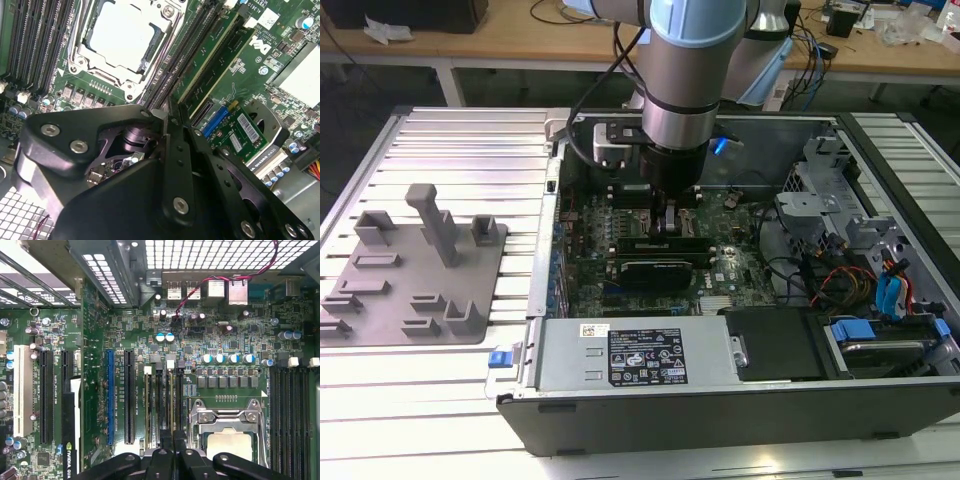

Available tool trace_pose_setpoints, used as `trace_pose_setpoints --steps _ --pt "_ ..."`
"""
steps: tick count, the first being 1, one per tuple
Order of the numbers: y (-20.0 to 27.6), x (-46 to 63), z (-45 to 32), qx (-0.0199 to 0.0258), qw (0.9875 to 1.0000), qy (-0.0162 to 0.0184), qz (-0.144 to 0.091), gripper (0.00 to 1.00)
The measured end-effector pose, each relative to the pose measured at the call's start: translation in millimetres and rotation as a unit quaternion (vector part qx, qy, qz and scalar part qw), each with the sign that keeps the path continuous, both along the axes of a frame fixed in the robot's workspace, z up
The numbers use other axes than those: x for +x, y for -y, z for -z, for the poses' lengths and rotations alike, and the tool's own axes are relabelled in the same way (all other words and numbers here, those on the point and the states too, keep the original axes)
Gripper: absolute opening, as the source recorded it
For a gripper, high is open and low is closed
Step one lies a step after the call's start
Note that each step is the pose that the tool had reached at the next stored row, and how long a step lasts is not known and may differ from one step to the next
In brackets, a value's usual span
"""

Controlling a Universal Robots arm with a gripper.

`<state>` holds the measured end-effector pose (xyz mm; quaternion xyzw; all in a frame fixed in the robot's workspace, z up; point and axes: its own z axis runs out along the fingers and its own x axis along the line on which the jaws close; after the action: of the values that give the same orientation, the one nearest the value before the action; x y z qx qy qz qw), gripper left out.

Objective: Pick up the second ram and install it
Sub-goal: 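Insert the second ram into the second slot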

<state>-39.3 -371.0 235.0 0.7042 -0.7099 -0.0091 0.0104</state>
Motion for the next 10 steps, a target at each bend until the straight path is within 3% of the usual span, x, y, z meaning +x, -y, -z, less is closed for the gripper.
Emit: trace_pose_setpoints --steps 10 --pt "0.0 0.0 0.2 0.0001 1.0 0.0001 0.0 0.09"
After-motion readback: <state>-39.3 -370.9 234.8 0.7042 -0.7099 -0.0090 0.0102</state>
